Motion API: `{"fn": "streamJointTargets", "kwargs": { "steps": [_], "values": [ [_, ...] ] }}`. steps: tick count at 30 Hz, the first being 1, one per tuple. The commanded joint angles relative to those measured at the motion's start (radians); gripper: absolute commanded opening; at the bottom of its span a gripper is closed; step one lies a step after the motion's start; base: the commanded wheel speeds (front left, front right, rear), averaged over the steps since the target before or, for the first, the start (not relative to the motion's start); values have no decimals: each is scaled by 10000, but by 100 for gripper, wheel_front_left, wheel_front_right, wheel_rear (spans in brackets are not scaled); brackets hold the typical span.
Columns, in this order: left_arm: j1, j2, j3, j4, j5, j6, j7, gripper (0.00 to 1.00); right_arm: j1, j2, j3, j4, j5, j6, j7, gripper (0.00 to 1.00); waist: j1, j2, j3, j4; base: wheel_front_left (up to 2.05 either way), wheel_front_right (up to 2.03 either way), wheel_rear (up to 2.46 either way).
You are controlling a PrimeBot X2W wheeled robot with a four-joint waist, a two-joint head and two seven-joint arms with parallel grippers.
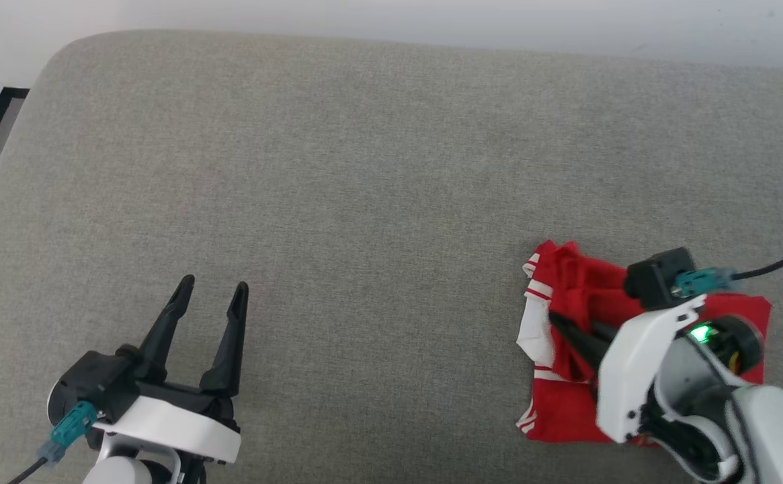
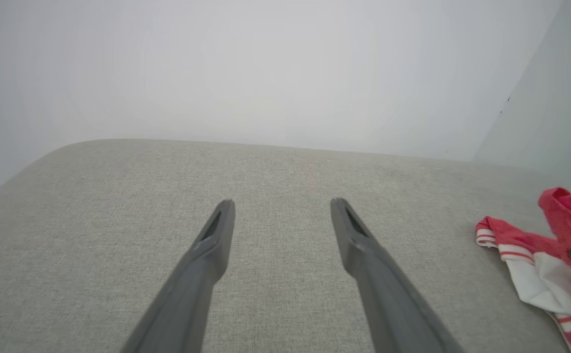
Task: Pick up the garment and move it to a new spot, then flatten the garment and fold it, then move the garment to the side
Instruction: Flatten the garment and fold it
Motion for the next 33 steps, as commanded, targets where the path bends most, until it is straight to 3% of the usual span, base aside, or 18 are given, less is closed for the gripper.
{"fn": "streamJointTargets", "kwargs": {
  "steps": [1, 8, 10, 11, 12, 20, 25, 29, 33],
  "values": [
    [-192, -7, -56, 53, -65, 22, -50, 100, -112, 81, 88, 263, 30, 0, -158, 0, 0, 0, 30, 39, 0, 0, 0],
    [-378, -45, -125, 248, -400, 22, -50, 100, -379, 194, 351, 1805, 144, 0, -935, 0, 0, 0, 63, 143, 0, 0, 0],
    [-333, -33, -78, 266, -436, 22, -50, 100, -460, 192, 423, 2041, 127, 0, -1194, 26, 0, 0, 41, 94, 0, 0, 0],
    [-292, -40, -44, 300, -497, 22, -50, 100, -500, 208, 462, 2113, 139, 0, -1325, 91, 0, 0, 20, 56, 0, 0, 0],
    [-256, -55, 27, 335, -526, 22, -50, 100, -561, 208, 525, 2134, 169, 0, -1461, 100, 0, 0, -8, 13, 0, 0, 0],
    [31, -47, 324, 455, -563, 22, -50, 100, -641, -282, 552, 1645, 580, 0, -1777, 100, 0, 0, -295, -490, 0, 0, 0],
    [206, 13, 281, 622, -695, 22, -50, 100, -364, -794, -337, 1770, 804, -2, -2030, 100, 0, 0, -469, -867, 0, 0, 0],
    [156, 42, 174, 718, -759, 22, -50, 100, -393, -1251, -1007, 2399, 577, 0, -3193, 100, 0, 0, -552, -1128, 0, 0, 0],
    [194, -21, 223, 838, -724, 22, -50, 100, -547, -1096, -1679, 3348, 429, 0, -4992, 100, 0, 0, -649, -1401, 0, 0, 0]
  ]
}}
